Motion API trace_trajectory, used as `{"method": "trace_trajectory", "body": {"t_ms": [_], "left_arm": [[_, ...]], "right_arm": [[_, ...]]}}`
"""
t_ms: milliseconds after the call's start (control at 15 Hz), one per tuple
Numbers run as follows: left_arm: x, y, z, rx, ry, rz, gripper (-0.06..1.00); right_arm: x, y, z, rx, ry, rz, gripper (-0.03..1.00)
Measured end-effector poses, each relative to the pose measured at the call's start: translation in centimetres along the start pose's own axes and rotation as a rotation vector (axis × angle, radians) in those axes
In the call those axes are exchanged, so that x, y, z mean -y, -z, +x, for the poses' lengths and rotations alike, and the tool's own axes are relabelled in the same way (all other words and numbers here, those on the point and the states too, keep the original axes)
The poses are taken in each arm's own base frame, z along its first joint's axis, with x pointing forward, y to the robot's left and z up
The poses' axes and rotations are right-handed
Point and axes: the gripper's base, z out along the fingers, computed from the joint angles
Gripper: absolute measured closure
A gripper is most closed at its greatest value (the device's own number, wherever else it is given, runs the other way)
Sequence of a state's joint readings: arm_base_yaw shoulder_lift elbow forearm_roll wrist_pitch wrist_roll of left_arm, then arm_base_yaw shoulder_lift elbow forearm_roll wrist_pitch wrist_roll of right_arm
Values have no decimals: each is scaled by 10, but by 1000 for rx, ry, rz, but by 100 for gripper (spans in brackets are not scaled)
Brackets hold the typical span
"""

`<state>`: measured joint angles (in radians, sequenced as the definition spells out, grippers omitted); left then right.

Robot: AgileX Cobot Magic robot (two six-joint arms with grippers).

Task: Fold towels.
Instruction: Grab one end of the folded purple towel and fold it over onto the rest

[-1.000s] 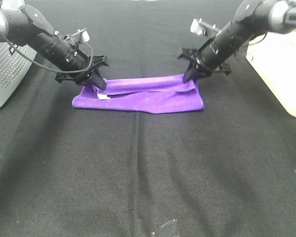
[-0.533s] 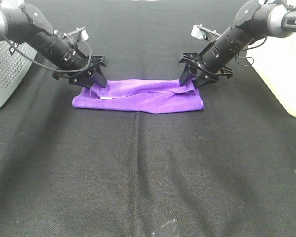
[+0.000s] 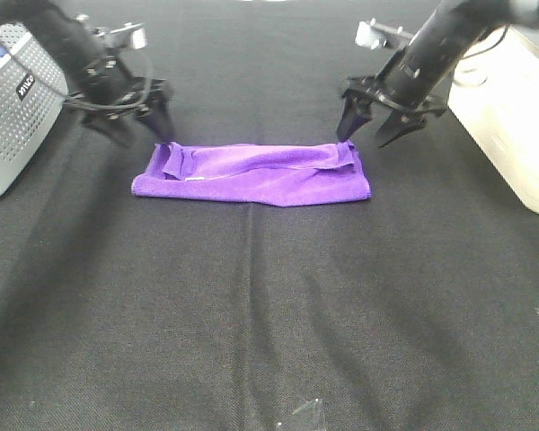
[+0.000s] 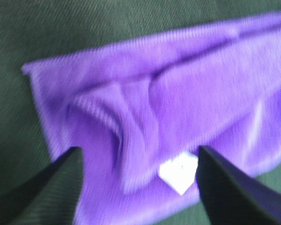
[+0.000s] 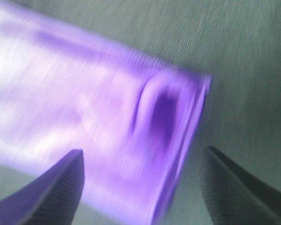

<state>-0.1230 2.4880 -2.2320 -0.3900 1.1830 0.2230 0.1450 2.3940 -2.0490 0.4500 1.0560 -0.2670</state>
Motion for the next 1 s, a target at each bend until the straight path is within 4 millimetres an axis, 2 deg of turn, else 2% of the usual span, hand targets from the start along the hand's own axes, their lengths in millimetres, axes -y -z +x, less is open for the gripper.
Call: {"method": "trace_trajectory", "body": {"t_ms": [200, 333, 467, 800, 1000], "left_arm": [[-34, 10, 4, 0, 75, 14, 27], [-48, 3, 6, 3, 113, 75, 27], [-55, -12, 10, -15, 125, 109, 27], [-58, -20, 12, -35, 161, 105, 27], [-62, -37, 16, -59, 175, 135, 27]], "right_arm": [[-15, 32, 2, -39, 22, -24, 29], [-18, 37, 5, -63, 7, -32, 29], [-18, 37, 6, -76, 0, -35, 29], [-18, 37, 6, -78, -22, -34, 29], [-18, 37, 6, -78, -26, -34, 29]]}}
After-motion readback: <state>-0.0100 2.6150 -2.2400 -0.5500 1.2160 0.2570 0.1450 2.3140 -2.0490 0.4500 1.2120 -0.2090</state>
